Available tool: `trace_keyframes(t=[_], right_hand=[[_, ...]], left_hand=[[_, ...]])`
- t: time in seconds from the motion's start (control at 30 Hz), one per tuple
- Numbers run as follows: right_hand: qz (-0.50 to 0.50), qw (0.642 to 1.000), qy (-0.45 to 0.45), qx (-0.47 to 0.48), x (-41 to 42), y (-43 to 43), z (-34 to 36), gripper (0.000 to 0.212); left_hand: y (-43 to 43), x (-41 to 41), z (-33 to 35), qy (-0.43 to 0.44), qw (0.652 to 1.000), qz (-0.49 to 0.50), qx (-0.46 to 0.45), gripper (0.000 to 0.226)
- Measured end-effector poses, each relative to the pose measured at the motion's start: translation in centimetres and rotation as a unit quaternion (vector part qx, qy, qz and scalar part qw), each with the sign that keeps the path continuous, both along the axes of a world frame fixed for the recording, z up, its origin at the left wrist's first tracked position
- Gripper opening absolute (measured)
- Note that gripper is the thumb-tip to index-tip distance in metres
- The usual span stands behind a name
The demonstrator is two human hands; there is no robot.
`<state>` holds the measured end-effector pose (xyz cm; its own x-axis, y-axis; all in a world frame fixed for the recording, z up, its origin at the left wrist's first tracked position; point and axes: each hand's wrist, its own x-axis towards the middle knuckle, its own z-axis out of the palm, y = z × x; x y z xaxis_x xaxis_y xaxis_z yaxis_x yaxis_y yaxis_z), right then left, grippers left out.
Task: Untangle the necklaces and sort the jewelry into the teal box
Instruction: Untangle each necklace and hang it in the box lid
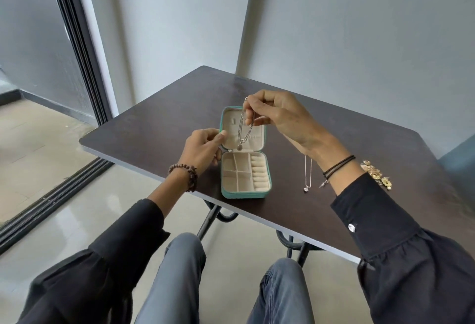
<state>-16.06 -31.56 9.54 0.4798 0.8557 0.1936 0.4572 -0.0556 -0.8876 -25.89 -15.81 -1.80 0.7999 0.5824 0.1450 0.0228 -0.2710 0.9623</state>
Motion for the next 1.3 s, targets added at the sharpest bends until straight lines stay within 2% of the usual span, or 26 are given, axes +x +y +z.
trace_keyframes(t=[0.43,0.67,0.8,0.87,0.93,1.03,1.17,1.3], right_hand=[[-0.049,0.999,0.004,-0.023,1.1,-4.2,-1.8,0.022],[-0.048,0.998,-0.010,-0.041,1.5,-3.8,-2.7,0.020],[-0.044,0.999,-0.024,-0.021,1.5,-3.6,-2.7,0.021],[-0.057,0.996,-0.060,-0.021,1.5,-3.5,-2.7,0.021],[-0.102,0.977,-0.181,-0.039,1.7,-3.2,-3.1,0.018],[-0.152,0.923,-0.350,-0.048,1.9,-2.6,-4.8,0.015],[-0.196,0.857,-0.474,-0.047,1.2,-2.4,-6.1,0.017],[-0.233,0.790,-0.566,-0.035,0.5,-2.5,-6.3,0.006]], left_hand=[[-4.3,1.2,-1.5,-0.021,0.994,-0.110,-0.014,0.024],[-4.0,1.1,-1.6,-0.030,0.991,-0.124,-0.032,0.026],[-3.9,1.0,-1.6,-0.034,0.991,-0.125,-0.039,0.025],[-3.8,1.0,-1.7,-0.036,0.990,-0.126,-0.044,0.025],[-3.8,1.0,-1.7,-0.042,0.990,-0.129,-0.049,0.025],[-3.9,0.9,-1.6,-0.052,0.988,-0.132,-0.064,0.025],[-3.9,1.0,-1.6,-0.059,0.987,-0.131,-0.069,0.023],[-3.8,1.0,-1.8,-0.065,0.986,-0.131,-0.074,0.022]])
